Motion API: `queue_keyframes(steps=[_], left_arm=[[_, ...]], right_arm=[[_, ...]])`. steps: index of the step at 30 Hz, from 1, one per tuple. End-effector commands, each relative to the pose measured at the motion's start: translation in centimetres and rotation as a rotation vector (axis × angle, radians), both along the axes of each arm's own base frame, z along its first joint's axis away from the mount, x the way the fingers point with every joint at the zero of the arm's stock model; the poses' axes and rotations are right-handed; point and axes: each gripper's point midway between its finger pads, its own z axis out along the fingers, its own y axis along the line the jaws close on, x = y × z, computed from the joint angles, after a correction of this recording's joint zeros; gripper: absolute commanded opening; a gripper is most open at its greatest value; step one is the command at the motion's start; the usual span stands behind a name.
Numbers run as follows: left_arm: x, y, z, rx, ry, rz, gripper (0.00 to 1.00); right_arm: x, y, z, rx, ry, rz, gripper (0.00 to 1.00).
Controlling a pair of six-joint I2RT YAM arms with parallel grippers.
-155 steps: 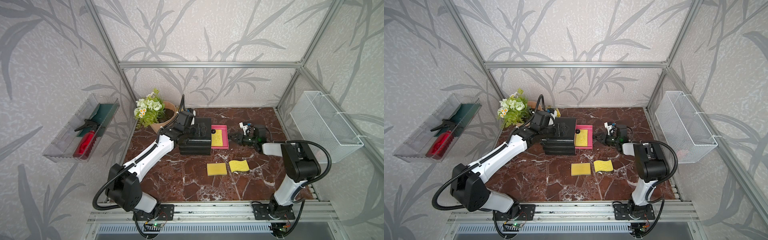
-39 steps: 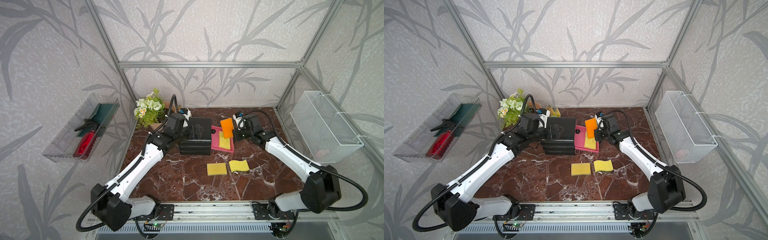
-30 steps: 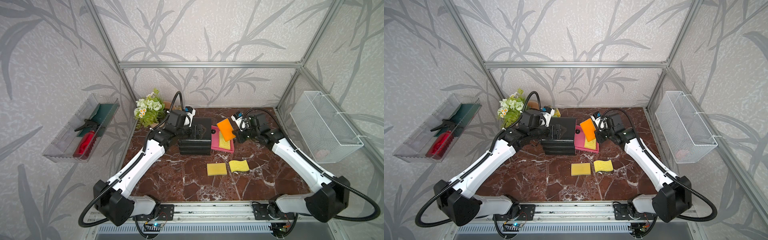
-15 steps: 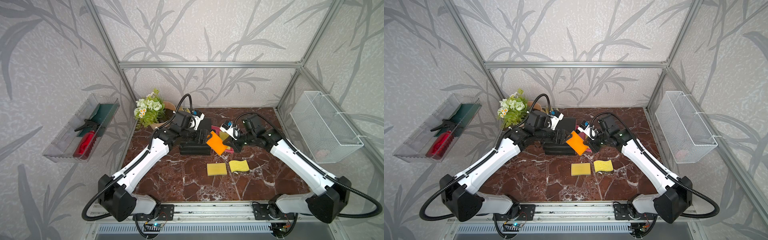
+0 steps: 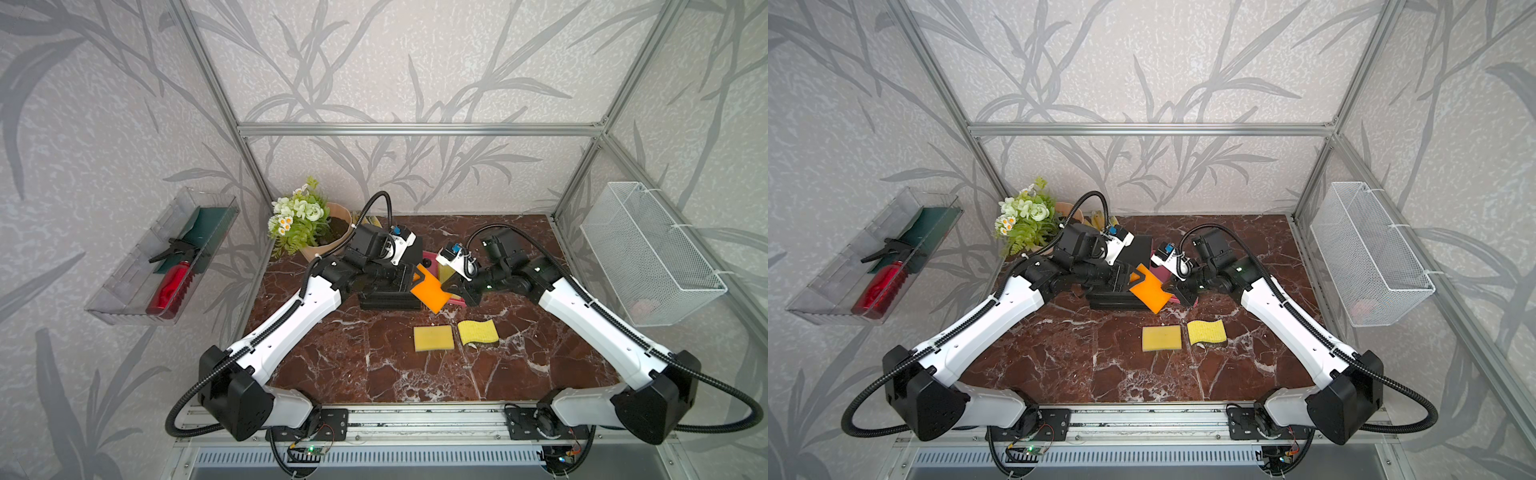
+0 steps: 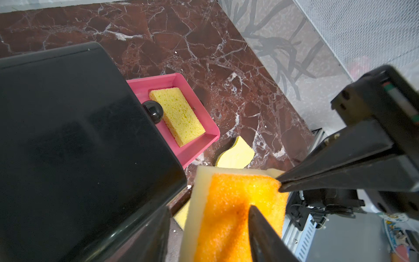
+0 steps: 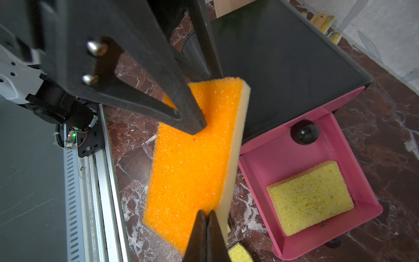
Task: Take the sponge out of the drawer
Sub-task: Pick up the sponge from the drawer, then place the sponge at the center of the board.
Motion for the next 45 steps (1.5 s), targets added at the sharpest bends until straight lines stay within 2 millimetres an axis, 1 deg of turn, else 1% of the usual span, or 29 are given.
queue_keyframes(steps=[1, 2, 3, 4, 5, 12, 13, 14, 17, 18, 20, 21, 23, 28, 29, 33, 36, 37, 38, 39, 45], left_arm=[[-0.6, 0.1, -0.9, 0.027, 0.015, -0.029, 0.36], [-0.6, 0.1, -0.9, 0.028, 0.016, -0.030, 0.22], [-0.7, 0.1, -0.9, 0.028, 0.020, -0.029, 0.11], [-0.7, 0.2, -1.0, 0.031, 0.022, -0.024, 0.03], [-0.7, 0.2, -1.1, 0.036, 0.024, -0.018, 0.00], [-0.5, 0.9, -1.0, 0.042, 0.017, 0.024, 0.00], [-0.5, 1.1, -0.8, 0.041, 0.010, 0.036, 0.00], [-0.5, 1.3, -0.7, 0.040, 0.005, 0.047, 0.00], [-0.5, 1.9, -0.1, 0.032, -0.015, 0.088, 0.00], [-0.5, 2.1, 0.0, 0.029, -0.018, 0.103, 0.00], [-0.6, 2.5, 0.4, 0.016, -0.026, 0.131, 0.00], [-0.7, 2.8, 0.5, 0.011, -0.026, 0.146, 0.00], [-0.9, 3.7, 0.6, 0.007, -0.022, 0.201, 0.00], [-2.2, 6.3, -0.1, -0.013, 0.016, 0.344, 0.00], [-2.6, 6.9, -0.4, -0.015, 0.027, 0.374, 0.00], [-4.2, 8.7, -2.6, -0.029, 0.084, 0.460, 0.00], [-5.3, 10.1, -4.4, -0.039, 0.110, 0.530, 0.00], [-5.5, 10.7, -5.0, -0.039, 0.117, 0.562, 0.00], [-5.7, 11.3, -5.5, -0.045, 0.121, 0.595, 0.00], [-6.0, 11.6, -6.2, -0.054, 0.133, 0.612, 0.00], [-7.0, 12.4, -10.6, -0.093, 0.206, 0.686, 0.00]], right_arm=[[0.1, 0.9, 1.3, 0.037, -0.019, 0.027, 0.00], [0.2, 0.9, 1.3, 0.036, -0.019, 0.025, 0.00], [0.3, 0.9, 1.3, 0.036, -0.020, 0.018, 0.00], [0.4, 1.0, 1.3, 0.039, -0.022, 0.013, 0.00], [0.5, 1.0, 1.4, 0.044, -0.023, 0.011, 0.00], [1.2, 1.7, 2.1, 0.110, -0.041, -0.015, 0.00], [1.3, 1.7, 2.1, 0.112, -0.044, -0.029, 0.02], [1.8, 1.6, 2.1, 0.112, -0.052, -0.055, 0.09], [2.6, 1.2, 2.1, 0.113, -0.068, -0.114, 0.19], [2.8, 1.1, 2.2, 0.113, -0.072, -0.129, 0.19], [3.1, 0.8, 2.2, 0.117, -0.081, -0.162, 0.23], [3.3, 0.6, 2.2, 0.118, -0.086, -0.178, 0.23], [3.7, 0.1, 2.2, 0.114, -0.106, -0.223, 0.28], [5.1, -1.9, 2.3, 0.108, -0.151, -0.363, 0.35], [5.5, -2.5, 2.3, 0.109, -0.153, -0.405, 0.41], [6.3, -4.1, 1.7, 0.124, -0.117, -0.517, 0.54], [6.5, -4.8, 0.8, 0.123, -0.089, -0.568, 0.66], [6.4, -4.9, 0.4, 0.119, -0.081, -0.578, 0.77], [6.3, -4.9, 0.1, 0.120, -0.072, -0.575, 0.85], [6.0, -4.9, -0.1, 0.128, -0.062, -0.576, 0.88], [5.3, -5.8, -0.3, 0.160, -0.075, -0.611, 0.91]])
